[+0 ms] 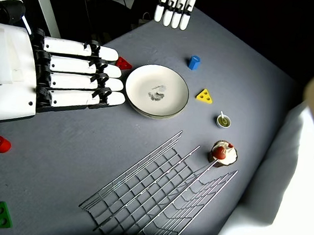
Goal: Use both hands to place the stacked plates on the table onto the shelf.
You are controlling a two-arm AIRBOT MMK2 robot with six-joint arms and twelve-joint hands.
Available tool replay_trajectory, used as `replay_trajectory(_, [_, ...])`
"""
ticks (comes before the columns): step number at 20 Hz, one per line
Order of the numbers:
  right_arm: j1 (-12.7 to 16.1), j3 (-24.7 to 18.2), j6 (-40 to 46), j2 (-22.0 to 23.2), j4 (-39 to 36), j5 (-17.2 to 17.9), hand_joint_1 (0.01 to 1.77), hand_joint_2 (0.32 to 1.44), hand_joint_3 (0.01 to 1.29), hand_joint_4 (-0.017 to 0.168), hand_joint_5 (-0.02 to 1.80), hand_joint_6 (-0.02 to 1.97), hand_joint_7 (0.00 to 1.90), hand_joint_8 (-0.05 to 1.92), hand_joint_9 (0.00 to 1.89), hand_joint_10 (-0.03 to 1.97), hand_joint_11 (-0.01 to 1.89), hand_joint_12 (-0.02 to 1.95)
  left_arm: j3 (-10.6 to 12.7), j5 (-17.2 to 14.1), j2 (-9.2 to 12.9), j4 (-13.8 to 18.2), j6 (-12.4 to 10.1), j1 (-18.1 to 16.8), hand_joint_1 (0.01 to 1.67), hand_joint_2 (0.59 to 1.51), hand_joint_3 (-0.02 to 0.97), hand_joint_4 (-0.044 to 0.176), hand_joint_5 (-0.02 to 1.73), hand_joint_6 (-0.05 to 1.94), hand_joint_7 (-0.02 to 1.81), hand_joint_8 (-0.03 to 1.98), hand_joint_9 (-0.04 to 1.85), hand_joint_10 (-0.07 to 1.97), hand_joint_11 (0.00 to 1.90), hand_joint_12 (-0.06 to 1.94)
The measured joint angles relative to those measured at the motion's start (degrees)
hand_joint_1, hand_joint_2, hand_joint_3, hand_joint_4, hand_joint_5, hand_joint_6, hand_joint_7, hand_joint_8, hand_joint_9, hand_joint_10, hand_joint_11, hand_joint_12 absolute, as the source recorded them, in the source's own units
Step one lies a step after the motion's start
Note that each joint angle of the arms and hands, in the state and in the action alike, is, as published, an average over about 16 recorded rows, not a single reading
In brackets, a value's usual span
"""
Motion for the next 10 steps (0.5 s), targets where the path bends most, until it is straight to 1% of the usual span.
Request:
replay_trajectory(4, [-0.6,-0.3,-1.1,0.1,0.7,0.0,0.03,0.87,0.02,0.003,0.12,0.02,0.17,0.0,0.17,0.0,0.16,0.03,0.8,-1.7,0.0,1.0,0.0,-0.1,0.08,0.915,0.015,-0.003,0.13,0.01,0.17,0.02,0.16,0.0,0.14,0.05])
replay_trajectory(7, [-1.4,-0.5,-2.1,0.3,1.7,0.0,0.03,0.87,0.02,0.003,0.15,0.02,0.19,0.0,0.19,0.0,0.18,0.03,1.2,-2.7,-0.1,2.6,0.0,-0.2,0.09,0.922,0.015,-0.003,0.13,0.01,0.17,0.02,0.16,0.0,0.15,0.05])
replay_trajectory(10, [-2.3,-0.7,-3.3,0.4,3.0,0.1,0.03,0.88,0.02,0.003,0.17,0.02,0.21,0.0,0.21,0.0,0.19,0.03,1.7,-3.1,-0.8,4.2,0.0,-0.4,0.09,0.927,0.015,-0.003,0.13,0.01,0.16,0.02,0.15,0.0,0.15,0.05])
